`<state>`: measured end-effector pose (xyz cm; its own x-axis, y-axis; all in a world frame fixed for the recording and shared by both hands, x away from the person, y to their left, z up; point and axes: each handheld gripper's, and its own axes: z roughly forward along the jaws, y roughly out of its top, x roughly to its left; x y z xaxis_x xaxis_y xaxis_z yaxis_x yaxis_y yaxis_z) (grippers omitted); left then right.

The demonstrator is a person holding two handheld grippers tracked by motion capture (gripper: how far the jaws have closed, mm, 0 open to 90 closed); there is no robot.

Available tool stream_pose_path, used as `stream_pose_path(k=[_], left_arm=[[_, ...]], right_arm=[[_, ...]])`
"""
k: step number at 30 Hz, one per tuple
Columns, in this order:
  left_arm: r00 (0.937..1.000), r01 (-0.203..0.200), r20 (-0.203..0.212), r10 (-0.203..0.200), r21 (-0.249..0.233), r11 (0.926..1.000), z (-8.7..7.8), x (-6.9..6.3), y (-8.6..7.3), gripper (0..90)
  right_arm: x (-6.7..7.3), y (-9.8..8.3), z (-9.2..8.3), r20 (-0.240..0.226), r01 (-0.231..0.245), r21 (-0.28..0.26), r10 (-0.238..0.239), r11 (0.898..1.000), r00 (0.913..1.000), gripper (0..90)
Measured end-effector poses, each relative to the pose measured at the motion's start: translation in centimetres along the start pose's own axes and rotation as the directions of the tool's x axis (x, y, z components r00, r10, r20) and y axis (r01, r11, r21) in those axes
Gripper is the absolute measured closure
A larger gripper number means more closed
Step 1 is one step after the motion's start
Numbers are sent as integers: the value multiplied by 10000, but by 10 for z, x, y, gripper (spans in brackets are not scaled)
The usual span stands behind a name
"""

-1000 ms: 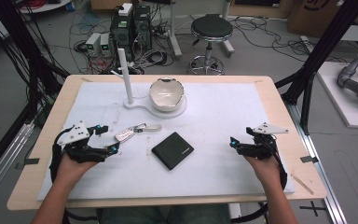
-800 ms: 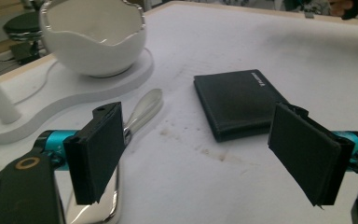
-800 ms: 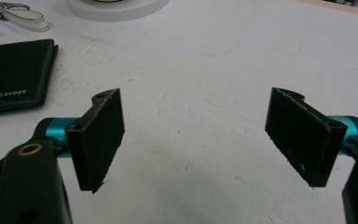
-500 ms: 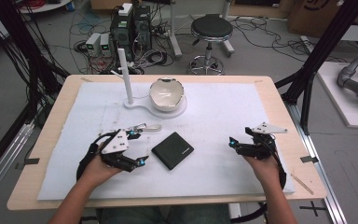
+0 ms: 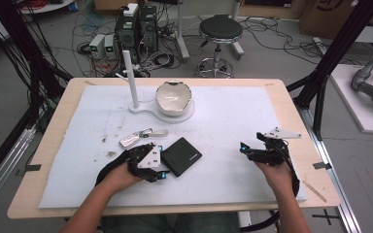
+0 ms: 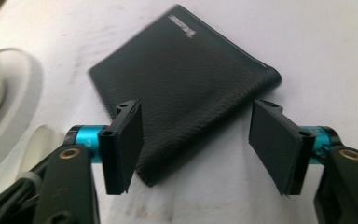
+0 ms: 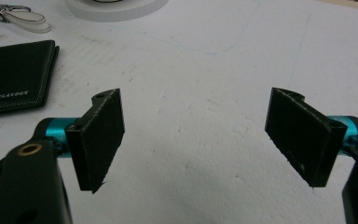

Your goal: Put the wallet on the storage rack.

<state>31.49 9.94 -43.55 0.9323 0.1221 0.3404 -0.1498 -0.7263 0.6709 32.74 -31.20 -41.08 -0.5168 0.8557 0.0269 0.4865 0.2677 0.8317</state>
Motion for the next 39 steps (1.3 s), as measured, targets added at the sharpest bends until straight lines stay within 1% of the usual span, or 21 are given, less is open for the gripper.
stream_pose_path(k=[3,6,9,10,11,13,16,20,22,25,26,27,28,30,31,33,34,35,37,38,39], left_arm=[[9995,-326,33,325,211,9992,5,-3,2,414],[9971,-747,159,743,230,9969,5,-5,3,508],[9981,-618,97,615,278,9977,5,-6,3,588],[9976,-688,24,687,358,9970,5,-6,4,588],[9973,-732,-69,735,406,9965,5,-6,5,657],[9969,-682,-355,697,406,9968,5,-5,5,746],[9961,-754,-444,769,347,9965,5,-5,5,818],[9935,-925,-639,946,362,9951,3,-6,7,839],[9932,-901,-716,919,281,9955,1,-6,8,841],[9944,-713,-782,705,-76,9974,-7,-4,8,844],[9933,-650,-976,617,-311,9974,-13,-3,8,845],[9933,-650,-976,617,-311,9974,-13,-3,8,845],[9910,-771,-1120,727,-350,9964,-20,-1,11,846],[9896,-828,-1213,772,-412,9957,-23,-1,13,847],[9860,-891,-1459,806,-529,9946,-29,1,15,847],[9840,-902,-1599,789,-651,9938,-36,2,17,847],[9814,-902,-1764,764,-717,9933,-39,3,17,847],[9818,-852,-1771,688,-871,9925,-43,4,18,847],[9775,-884,-2000,666,-1020,9908,-50,6,20,848],[9775,-884,-2000,666,-1020,9908,-50,6,20,848],[9733,-866,-2221,584,-1196,9890,-58,9,23,847]], right_arm=[[0,0,-1,-8,-38,-37,38,10000,10000,201],[-1,0,-1,26,-36,-34,36,10000,10000,202],[0,0,0,11,-22,-31,23,10000,10000,201],[0,0,0,11,-22,-31,23,10000,10000,201],[2,0,1,-15,-12,-31,12,10000,10000,201],[3,0,1,-42,32,-18,-32,10000,10000,202],[4,1,0,-1,41,-60,-41,10000,10000,202],[2,0,-1,39,-20,-59,21,10000,10000,201],[2,-1,-1,33,-84,-55,84,9999,10000,201],[1,-1,-1,38,-95,-43,95,9999,9999,202],[1,-1,-1,30,-79,-41,79,10000,10000,202],[1,-1,-1,35,-66,-43,66,10000,10000,202],[1,-1,-1,32,-86,-36,86,10000,10000,201],[1,-1,-1,32,-102,-23,102,9999,9999,201],[1,-1,-1,37,-99,-23,99,9999,9999,202],[1,-2,0,34,-91,-54,91,9999,10000,202],[1,-2,0,31,-72,-54,73,10000,10000,202],[1,-2,0,39,-42,-49,42,10000,10000,201],[1,-1,0,35,-59,-44,59,10000,10000,201],[2,-1,0,17,-88,-24,88,10000,10000,202],[2,-1,0,14,-78,-23,78,10000,10000,202]])
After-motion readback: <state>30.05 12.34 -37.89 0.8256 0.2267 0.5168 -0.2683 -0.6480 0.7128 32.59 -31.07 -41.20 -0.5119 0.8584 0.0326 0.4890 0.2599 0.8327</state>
